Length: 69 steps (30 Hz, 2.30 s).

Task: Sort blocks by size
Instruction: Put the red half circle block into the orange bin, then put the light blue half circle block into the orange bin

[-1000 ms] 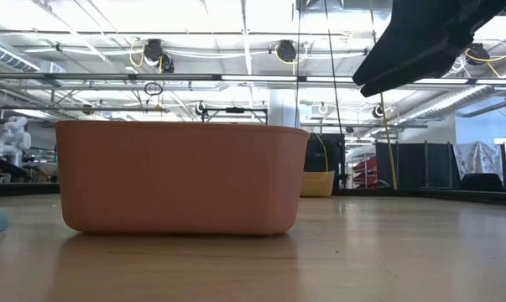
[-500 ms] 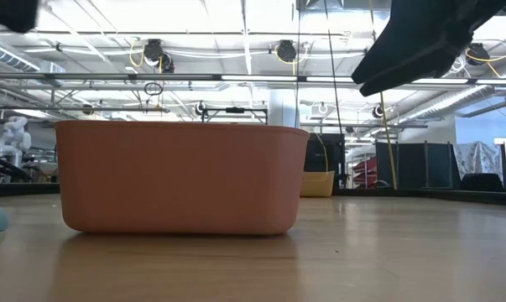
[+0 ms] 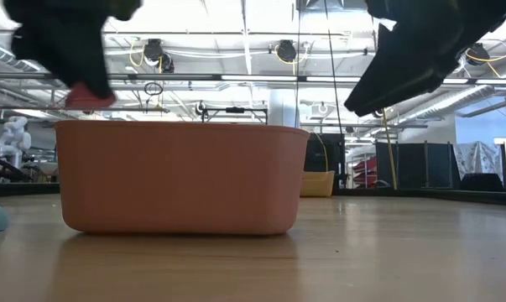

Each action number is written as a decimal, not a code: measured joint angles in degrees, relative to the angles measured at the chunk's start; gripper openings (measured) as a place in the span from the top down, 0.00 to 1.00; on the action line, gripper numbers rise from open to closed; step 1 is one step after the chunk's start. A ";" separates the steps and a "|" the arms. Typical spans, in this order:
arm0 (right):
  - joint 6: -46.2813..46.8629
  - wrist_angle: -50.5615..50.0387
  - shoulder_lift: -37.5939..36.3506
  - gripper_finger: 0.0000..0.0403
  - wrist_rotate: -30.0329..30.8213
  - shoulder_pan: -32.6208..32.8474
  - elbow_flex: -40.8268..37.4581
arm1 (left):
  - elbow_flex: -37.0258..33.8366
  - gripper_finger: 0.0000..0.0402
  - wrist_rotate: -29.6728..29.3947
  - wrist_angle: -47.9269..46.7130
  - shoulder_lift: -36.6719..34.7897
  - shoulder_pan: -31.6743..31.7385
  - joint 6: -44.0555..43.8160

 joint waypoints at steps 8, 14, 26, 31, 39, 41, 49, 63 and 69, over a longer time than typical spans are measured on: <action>-1.11 1.29 0.08 0.36 3.43 -0.01 0.00 | 0.02 0.67 -0.62 12.46 1.44 6.23 14.44; -1.12 1.36 0.08 0.36 3.23 0.02 0.00 | 0.02 0.67 3.14 19.67 4.60 9.34 21.44; -1.16 1.11 0.05 0.36 3.08 0.02 0.00 | 0.02 0.67 12.17 28.87 10.33 9.91 30.24; -1.15 1.16 0.04 0.36 3.04 0.02 0.00 | 0.02 0.66 12.98 29.97 12.12 9.94 30.91; -1.08 1.18 0.04 0.36 2.86 0.04 0.00 | 0.02 0.51 13.68 32.02 13.14 9.91 35.62; -1.08 1.16 0.04 0.36 2.86 0.04 0.00 | 0.19 0.50 14.08 32.65 13.14 9.91 36.61; -1.12 1.14 0.04 0.36 2.86 0.06 0.00 | 3.99 0.49 18.66 25.18 11.98 9.75 36.99; -1.14 1.08 0.02 0.36 2.86 0.06 0.00 | 7.58 0.48 14.67 8.07 7.14 -2.82 36.48; -0.22 1.18 0.02 0.36 2.86 0.04 0.00 | 7.58 0.48 11.12 8.10 7.15 -5.95 34.21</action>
